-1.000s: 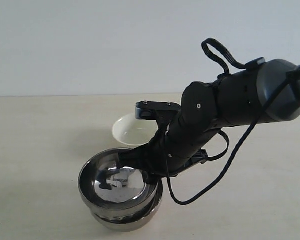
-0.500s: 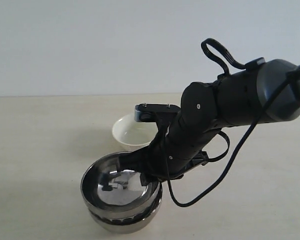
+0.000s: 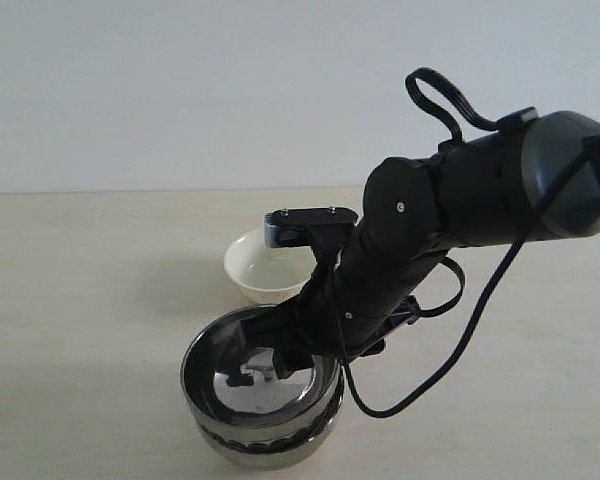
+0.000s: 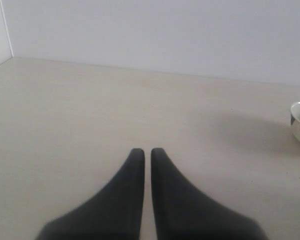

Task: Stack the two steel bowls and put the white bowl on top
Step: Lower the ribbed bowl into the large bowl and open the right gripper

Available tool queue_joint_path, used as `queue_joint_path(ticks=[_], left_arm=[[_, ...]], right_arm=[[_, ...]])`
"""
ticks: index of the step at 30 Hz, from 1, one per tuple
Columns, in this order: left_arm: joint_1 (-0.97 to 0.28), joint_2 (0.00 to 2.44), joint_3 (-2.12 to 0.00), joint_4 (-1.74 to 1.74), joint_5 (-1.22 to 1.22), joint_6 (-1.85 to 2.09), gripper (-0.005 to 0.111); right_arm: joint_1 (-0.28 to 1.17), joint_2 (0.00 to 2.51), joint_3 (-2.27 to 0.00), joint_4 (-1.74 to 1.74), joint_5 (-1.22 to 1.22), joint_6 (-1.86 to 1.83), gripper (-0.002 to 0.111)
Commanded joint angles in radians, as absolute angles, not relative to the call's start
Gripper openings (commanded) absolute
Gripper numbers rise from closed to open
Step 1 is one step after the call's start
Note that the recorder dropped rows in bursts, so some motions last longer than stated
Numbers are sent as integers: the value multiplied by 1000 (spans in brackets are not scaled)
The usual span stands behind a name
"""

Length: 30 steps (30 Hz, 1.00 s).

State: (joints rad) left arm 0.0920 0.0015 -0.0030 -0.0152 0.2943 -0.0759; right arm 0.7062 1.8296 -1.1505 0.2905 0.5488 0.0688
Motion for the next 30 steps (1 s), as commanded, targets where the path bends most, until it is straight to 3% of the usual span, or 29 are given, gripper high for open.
queue_joint_path(ticks=[1, 12, 17, 18, 30], left_arm=[[95, 0, 0, -14, 293, -83, 4], [95, 0, 0, -14, 293, -83, 4], [95, 0, 0, -14, 293, -83, 4], [95, 0, 0, -14, 293, -83, 4], [95, 0, 0, -14, 293, -83, 4]], right_arm=[[706, 1775, -1152, 263, 567, 78, 48], [706, 1706, -1152, 125, 626, 166, 48], [706, 1706, -1152, 117, 641, 166, 16], [707, 1706, -1152, 117, 641, 166, 2], [707, 1708, -1077, 116, 538, 168, 0]])
